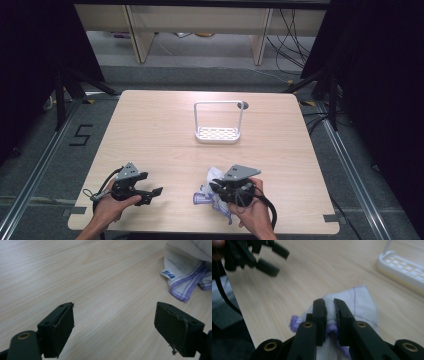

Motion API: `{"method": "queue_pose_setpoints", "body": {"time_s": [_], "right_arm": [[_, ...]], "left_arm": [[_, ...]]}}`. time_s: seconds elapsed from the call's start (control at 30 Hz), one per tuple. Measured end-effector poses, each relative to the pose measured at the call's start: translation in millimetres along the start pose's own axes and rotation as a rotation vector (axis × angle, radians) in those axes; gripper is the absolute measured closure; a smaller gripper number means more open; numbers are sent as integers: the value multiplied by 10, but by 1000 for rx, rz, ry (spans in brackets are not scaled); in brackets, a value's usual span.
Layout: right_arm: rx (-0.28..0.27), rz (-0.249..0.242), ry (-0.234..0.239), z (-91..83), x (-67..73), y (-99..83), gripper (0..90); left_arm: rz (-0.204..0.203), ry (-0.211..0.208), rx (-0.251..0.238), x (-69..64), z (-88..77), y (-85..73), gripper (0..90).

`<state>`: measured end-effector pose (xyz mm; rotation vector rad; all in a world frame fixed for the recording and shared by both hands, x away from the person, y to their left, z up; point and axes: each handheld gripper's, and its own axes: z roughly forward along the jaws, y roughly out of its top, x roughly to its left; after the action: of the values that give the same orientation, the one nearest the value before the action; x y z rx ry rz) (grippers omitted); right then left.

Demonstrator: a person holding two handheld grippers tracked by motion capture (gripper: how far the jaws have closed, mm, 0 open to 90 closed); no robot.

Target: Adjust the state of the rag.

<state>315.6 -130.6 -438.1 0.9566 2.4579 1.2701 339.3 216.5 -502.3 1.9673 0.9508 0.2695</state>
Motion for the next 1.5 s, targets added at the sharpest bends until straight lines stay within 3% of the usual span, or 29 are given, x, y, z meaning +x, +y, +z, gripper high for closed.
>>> {"method": "queue_pose_setpoints", "body": {"time_s": [0.03,0.17,0.23,0.27,0.3,0.33,0.43,0.53,0.6,0.63,0.67,0.7,0.73,0.77,0.83,0.87,0.9,0.93,0.97,1.03,1.1,1.13,1.2,1.27,1.4,1.43,1.5], "right_arm": [[-23,1,6,-48,-47,9,803],[-52,109,11,-201,-171,-8,802],[-86,112,21,-213,-295,-48,800],[-68,180,28,-230,-305,-73,800],[-84,163,30,-219,-353,-89,800],[-84,173,30,-226,-375,-97,799],[-90,210,26,-252,-424,-120,797],[-98,199,26,-267,-482,-130,794],[-84,235,15,-295,-497,-147,792],[-106,216,17,-281,-541,-166,791],[-101,228,18,-285,-572,-181,791],[-97,268,19,-292,-557,-185,791],[-107,240,16,-286,-606,-200,791],[-98,277,16,-302,-590,-204,790],[-104,267,13,-306,-624,-215,790],[-110,234,-8,-318,-658,-220,790],[-104,275,12,-321,-638,-219,790],[-105,253,-2,-325,-669,-223,789],[-108,261,11,-321,-668,-225,789],[-107,267,18,-322,-675,-224,789],[-118,258,13,-327,-686,-223,789],[-123,247,8,-327,-692,-224,790],[-114,253,1,-354,-686,-215,790],[-121,243,-5,-375,-696,-207,791],[-132,238,-2,-448,-692,-187,793],[-140,234,-2,-477,-688,-179,793],[-144,242,4,-525,-672,-167,795]], "left_arm": [[12,-1,5,-14,0,4,165],[30,-56,-7,-127,73,41,180],[54,-93,-20,-211,132,76,205],[59,-109,-23,-245,158,86,210],[75,-113,-17,-280,177,95,211],[91,-141,-6,-335,223,110,214],[140,-167,26,-466,358,137,229],[169,-200,46,-560,505,176,247],[190,-205,53,-598,580,206,267],[201,-206,50,-627,636,231,278],[214,-205,63,-632,658,248,307],[206,-209,48,-666,702,256,320],[224,-214,60,-678,737,271,333],[233,-214,65,-699,777,279,352],[257,-206,73,-734,854,288,381],[281,-211,87,-729,876,298,422],[274,-210,91,-763,927,294,439],[294,-214,97,-761,941,300,472],[302,-216,104,-776,965,299,506],[356,-223,114,-808,1001,307,609],[335,-221,102,-845,1010,307,707],[366,-210,109,-841,1002,329,744],[370,-219,96,-826,988,339,833],[360,-236,101,-803,929,362,857],[312,-285,38,-709,649,494,861],[297,-281,25,-706,582,515,862],[309,-299,16,-648,396,597,862]]}}
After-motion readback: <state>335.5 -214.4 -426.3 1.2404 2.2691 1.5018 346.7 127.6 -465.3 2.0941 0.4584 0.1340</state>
